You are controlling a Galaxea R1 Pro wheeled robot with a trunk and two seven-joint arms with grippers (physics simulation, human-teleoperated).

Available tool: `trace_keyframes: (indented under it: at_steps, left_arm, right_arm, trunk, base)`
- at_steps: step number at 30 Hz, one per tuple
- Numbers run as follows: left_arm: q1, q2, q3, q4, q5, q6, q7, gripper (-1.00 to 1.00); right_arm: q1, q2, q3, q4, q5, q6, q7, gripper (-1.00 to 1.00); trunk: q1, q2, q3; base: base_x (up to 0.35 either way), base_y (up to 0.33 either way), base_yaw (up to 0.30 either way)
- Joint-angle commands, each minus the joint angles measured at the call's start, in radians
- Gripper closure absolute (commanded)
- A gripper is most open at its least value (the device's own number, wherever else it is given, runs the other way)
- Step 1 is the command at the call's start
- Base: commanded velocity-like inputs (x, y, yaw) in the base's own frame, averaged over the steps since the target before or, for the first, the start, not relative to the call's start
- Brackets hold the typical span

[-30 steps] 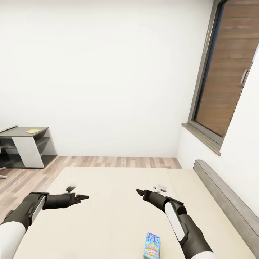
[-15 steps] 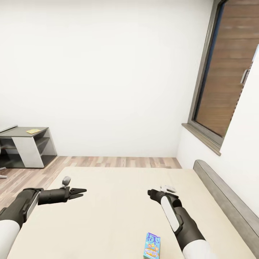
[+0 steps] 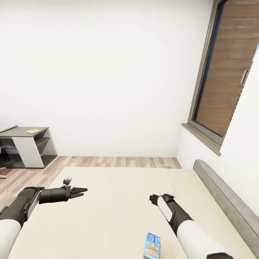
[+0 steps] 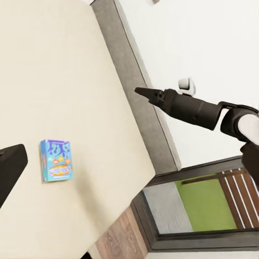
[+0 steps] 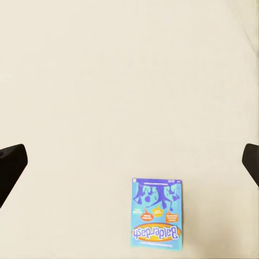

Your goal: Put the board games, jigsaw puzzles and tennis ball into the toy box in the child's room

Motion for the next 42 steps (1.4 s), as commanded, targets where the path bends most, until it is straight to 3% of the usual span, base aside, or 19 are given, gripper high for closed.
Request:
trace_keyframes:
  at_steps: [1, 15, 21, 42]
  left_arm:
    - [0.000, -0.001, 0.003, -0.001, -0.004, 0.011, -0.006, -1.00]
    - [0.000, -0.013, 0.003, -0.003, -0.005, 0.014, -0.001, -1.00]
    - [0.000, -0.030, 0.001, -0.003, -0.005, 0.014, 0.000, -1.00]
    - [0.000, -0.033, 0.001, -0.003, -0.006, 0.014, 0.017, -1.00]
  right_arm:
    - [-0.007, -0.002, 0.005, 0.018, -0.007, -0.007, -0.007, -1.00]
    - [-0.020, 0.001, 0.011, 0.042, -0.006, -0.024, 0.004, -1.00]
    - [-0.020, -0.007, 0.011, 0.043, -0.007, -0.022, 0.005, -1.00]
    - [-0.020, -0.009, 0.011, 0.043, -0.009, -0.020, 0.007, -1.00]
  trunk:
    - [0.000, -0.001, 0.000]
    - [0.000, -0.001, -0.002]
    - [0.000, -0.001, -0.010]
    - [0.000, -0.001, -0.044]
  base:
    - [0.000, 0.000, 0.000]
    - [0.000, 0.000, 0.000]
    - [0.000, 0.000, 0.000]
    - [0.000, 0.000, 0.000]
